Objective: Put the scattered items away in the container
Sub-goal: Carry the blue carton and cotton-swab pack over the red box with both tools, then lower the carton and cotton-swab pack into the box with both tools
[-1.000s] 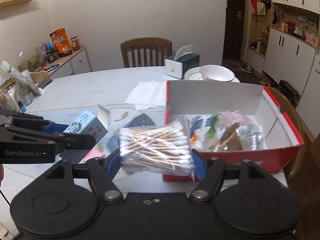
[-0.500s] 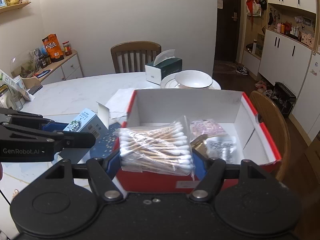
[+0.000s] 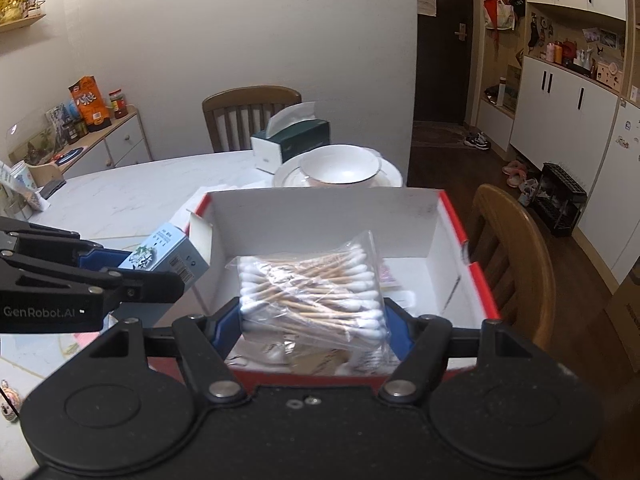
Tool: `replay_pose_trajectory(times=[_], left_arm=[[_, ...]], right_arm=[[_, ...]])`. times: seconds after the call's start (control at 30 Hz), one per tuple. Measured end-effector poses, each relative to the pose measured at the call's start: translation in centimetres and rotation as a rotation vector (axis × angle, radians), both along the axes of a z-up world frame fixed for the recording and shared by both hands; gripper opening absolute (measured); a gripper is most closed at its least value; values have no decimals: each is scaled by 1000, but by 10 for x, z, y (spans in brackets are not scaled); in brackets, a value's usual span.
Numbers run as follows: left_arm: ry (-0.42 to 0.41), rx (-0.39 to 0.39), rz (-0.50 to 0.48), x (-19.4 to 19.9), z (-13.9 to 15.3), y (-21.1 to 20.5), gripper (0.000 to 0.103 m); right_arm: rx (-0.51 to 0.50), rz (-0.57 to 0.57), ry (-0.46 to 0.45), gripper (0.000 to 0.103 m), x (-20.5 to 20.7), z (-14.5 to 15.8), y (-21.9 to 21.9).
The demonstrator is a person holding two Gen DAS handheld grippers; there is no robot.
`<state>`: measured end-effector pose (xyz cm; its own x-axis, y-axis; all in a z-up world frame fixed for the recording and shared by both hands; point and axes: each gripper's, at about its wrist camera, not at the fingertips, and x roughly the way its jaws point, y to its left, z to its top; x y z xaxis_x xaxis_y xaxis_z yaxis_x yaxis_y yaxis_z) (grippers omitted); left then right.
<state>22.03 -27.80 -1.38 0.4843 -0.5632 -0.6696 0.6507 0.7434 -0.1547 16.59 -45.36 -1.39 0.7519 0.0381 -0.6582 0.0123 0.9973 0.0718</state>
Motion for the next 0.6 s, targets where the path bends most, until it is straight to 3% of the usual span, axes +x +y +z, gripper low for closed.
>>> replay_pose_trajectory(times=[0.6], left_arm=[[-6, 111, 16, 50, -23, -63, 29]], right_arm=[[-38, 54, 85, 71, 47, -30, -42]])
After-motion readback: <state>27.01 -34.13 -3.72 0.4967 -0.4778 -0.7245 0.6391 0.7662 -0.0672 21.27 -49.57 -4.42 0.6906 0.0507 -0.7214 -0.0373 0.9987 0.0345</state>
